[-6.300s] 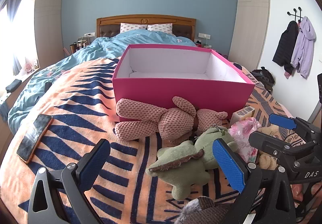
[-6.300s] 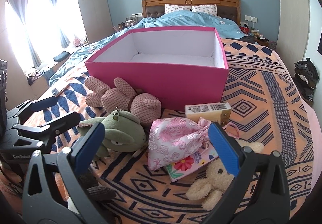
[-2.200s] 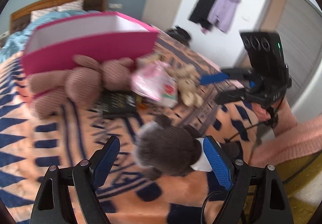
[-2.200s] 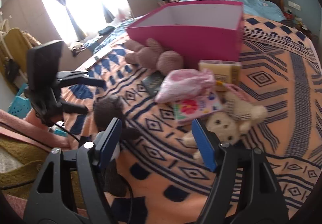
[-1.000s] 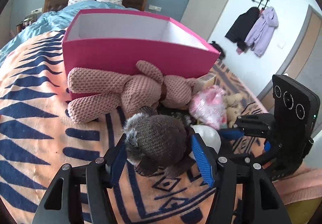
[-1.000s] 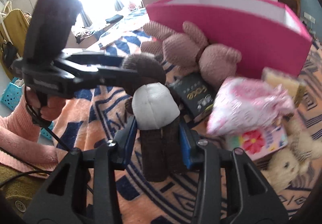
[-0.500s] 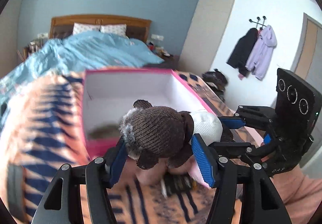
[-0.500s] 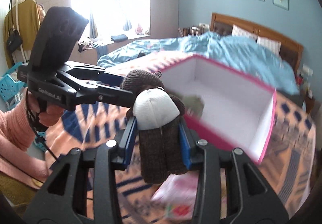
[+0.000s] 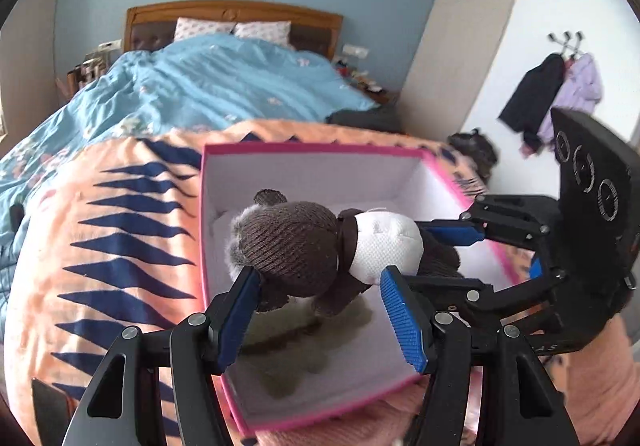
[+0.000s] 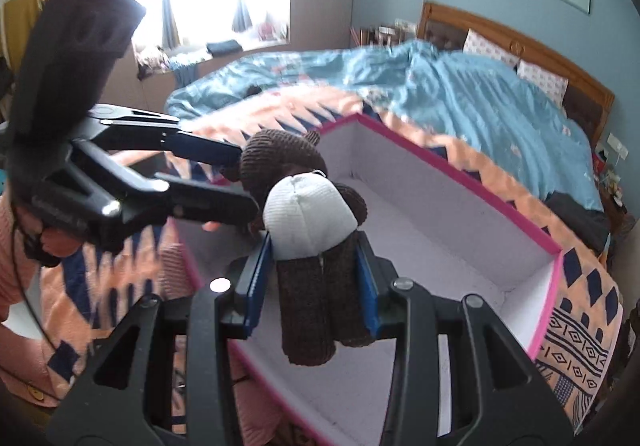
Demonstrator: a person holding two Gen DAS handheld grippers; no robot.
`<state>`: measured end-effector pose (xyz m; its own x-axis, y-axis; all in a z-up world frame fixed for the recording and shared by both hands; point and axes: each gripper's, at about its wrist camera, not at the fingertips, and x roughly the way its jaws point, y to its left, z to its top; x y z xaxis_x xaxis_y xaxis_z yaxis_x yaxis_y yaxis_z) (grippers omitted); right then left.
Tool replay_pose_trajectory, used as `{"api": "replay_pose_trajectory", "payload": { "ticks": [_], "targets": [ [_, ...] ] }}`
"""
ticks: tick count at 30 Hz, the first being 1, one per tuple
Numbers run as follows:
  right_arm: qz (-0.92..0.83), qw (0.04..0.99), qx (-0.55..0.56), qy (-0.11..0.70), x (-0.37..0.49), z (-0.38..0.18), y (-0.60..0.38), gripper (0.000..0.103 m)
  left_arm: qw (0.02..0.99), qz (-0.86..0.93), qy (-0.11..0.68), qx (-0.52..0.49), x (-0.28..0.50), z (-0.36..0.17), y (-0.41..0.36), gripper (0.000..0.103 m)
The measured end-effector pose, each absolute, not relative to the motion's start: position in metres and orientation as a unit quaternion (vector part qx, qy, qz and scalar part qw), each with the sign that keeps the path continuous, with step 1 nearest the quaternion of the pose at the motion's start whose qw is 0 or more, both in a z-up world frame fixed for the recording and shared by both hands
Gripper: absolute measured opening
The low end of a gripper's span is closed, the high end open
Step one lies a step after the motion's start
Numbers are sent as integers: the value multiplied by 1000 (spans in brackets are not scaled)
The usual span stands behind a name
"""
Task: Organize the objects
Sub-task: 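Carry the monkey over the pink box and release it inside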
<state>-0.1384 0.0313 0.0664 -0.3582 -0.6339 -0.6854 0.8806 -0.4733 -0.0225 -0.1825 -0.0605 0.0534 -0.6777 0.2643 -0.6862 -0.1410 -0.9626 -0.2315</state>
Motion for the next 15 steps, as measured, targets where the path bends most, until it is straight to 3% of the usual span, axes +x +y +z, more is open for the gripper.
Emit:
{"api": "replay_pose_trajectory", "payload": {
  "ticks": [7, 9, 11, 15],
  "targets": [
    [-784, 455, 360, 220, -178, 43, 4, 43, 85, 903, -85, -413, -208, 32, -68, 62],
    [-781, 446, 373, 227, -188, 41, -1, 47, 76, 906, -73, -410, -208, 33, -64, 62],
    [-788, 420, 381, 240, -198, 38, -6, 57, 73, 907, -67, -408, -206, 34, -60, 62],
    [-795, 383, 413, 224, -221, 34, -8, 58, 53, 916, -55, -393, -198, 40, -57, 64]
  ]
}}
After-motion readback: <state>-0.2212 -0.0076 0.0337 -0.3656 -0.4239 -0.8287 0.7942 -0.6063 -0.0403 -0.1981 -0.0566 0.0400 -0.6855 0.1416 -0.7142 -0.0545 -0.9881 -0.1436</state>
